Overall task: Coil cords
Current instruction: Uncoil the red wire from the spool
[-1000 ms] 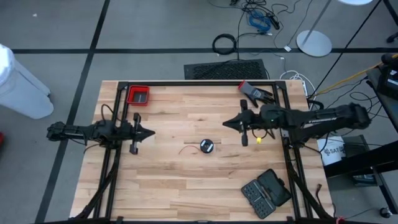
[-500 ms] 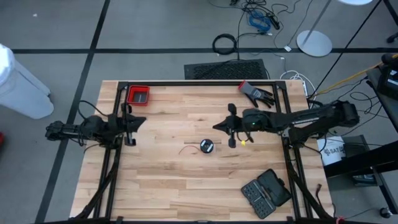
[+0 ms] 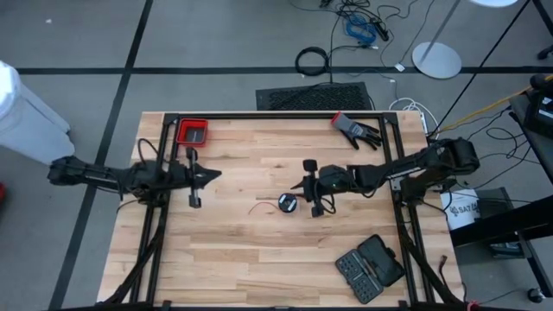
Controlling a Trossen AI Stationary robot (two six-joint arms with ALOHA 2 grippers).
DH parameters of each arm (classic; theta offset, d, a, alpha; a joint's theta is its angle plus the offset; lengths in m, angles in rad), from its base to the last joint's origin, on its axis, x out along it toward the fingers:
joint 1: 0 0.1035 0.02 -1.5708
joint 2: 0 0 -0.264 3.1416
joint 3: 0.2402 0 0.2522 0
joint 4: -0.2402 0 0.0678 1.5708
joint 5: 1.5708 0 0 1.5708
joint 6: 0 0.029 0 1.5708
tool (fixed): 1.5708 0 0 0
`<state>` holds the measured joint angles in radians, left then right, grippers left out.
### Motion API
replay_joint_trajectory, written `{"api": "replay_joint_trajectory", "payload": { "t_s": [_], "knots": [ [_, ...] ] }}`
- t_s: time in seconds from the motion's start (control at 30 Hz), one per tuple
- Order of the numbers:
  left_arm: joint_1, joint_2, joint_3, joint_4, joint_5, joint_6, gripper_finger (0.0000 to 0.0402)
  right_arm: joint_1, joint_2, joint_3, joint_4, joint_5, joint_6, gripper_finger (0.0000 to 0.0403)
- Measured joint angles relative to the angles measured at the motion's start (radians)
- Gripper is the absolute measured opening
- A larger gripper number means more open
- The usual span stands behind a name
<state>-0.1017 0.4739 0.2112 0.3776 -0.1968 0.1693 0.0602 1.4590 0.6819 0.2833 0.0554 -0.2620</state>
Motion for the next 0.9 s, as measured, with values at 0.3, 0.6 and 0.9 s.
{"api": "replay_joint_trajectory", "payload": {
  "t_s": [0.3, 0.6, 0.9],
  "knots": [
    [0.0, 0.177, 0.087, 0.003, 0.018, 0.014, 0.002, 0.157, 0.001, 0.0, -0.005, 0.155, -0.011, 0.0175],
    [0.001, 0.322, 0.113, 0.009, -0.006, 0.031, 0.002, 0.229, 0.001, 0.0, -0.025, 0.414, -0.105, 0.0258],
    [0.001, 0.436, 0.167, 0.013, -0.009, 0.049, 0.002, 0.216, 0.001, 0.0, -0.137, 0.42, -0.098, 0.0277]
  ]
}}
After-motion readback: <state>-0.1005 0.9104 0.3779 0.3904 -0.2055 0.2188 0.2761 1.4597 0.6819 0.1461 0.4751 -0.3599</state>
